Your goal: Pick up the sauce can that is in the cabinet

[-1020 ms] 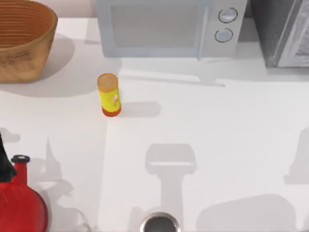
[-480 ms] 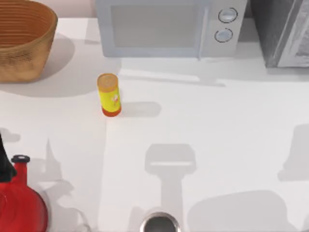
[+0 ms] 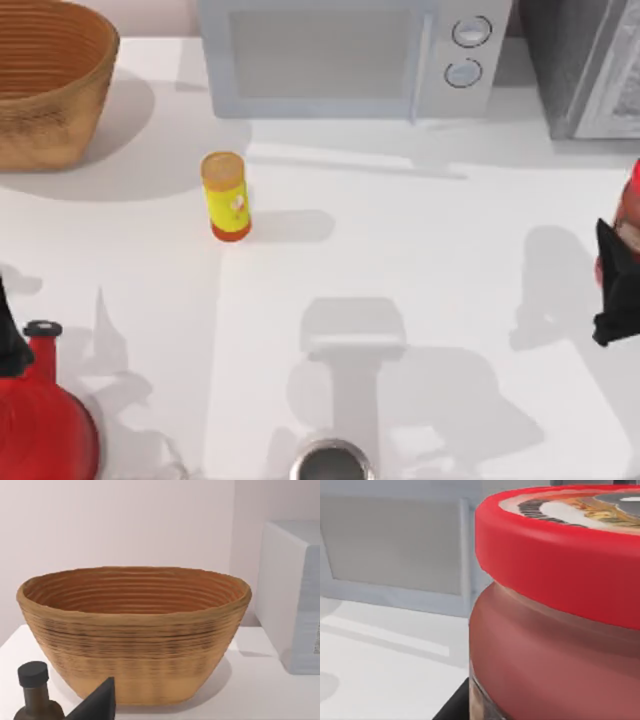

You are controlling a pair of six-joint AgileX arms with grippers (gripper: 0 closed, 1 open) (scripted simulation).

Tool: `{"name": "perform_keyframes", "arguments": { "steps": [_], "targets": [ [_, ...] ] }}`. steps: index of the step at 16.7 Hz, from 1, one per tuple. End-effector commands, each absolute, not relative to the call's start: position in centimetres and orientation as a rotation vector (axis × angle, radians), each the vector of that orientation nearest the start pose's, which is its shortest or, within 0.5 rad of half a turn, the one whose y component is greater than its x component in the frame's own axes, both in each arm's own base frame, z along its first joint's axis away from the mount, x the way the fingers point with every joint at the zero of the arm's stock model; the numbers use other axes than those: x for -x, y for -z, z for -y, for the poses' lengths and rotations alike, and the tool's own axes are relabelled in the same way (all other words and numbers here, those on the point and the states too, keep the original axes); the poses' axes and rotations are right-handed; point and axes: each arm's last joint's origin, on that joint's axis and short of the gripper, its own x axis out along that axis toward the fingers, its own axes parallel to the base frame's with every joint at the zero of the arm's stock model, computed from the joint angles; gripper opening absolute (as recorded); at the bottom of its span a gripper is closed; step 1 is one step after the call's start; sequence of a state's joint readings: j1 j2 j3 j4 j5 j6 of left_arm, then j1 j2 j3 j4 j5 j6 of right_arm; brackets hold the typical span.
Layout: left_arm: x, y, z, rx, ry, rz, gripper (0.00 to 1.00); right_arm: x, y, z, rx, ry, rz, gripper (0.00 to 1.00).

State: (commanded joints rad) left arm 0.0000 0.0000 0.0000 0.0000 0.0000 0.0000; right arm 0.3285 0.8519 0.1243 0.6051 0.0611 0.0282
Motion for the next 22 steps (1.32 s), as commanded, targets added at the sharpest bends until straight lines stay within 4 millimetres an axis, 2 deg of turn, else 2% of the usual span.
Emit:
{"name": "perform_keyframes", "arguments": {
  "steps": [7,11,15,19,22],
  "targets": [
    [-10.6,-16.0,0.1,0.000,0.000,0.000,1.00,-19.0,-15.3,-11.1,0.035,-0.469,-0.118,0.00],
    [-10.6,-16.0,0.1,0.000,0.000,0.000,1.00,-19.7,-12.1,-15.3,0.058,-0.595,-0.139,0.00],
    [-10.6,-16.0,0.1,0.000,0.000,0.000,1.00,-19.0,-9.0,-19.3,0.060,-0.719,-0.114,0.00],
    [-10.6,-16.0,0.1,0.000,0.000,0.000,1.00,-18.7,-8.2,-21.5,0.020,-0.762,-0.032,0.00],
    [-10.6,-16.0,0.1,0.000,0.000,0.000,1.00,-18.9,-8.4,-22.0,0.003,-0.763,-0.001,0.00]
  ]
}}
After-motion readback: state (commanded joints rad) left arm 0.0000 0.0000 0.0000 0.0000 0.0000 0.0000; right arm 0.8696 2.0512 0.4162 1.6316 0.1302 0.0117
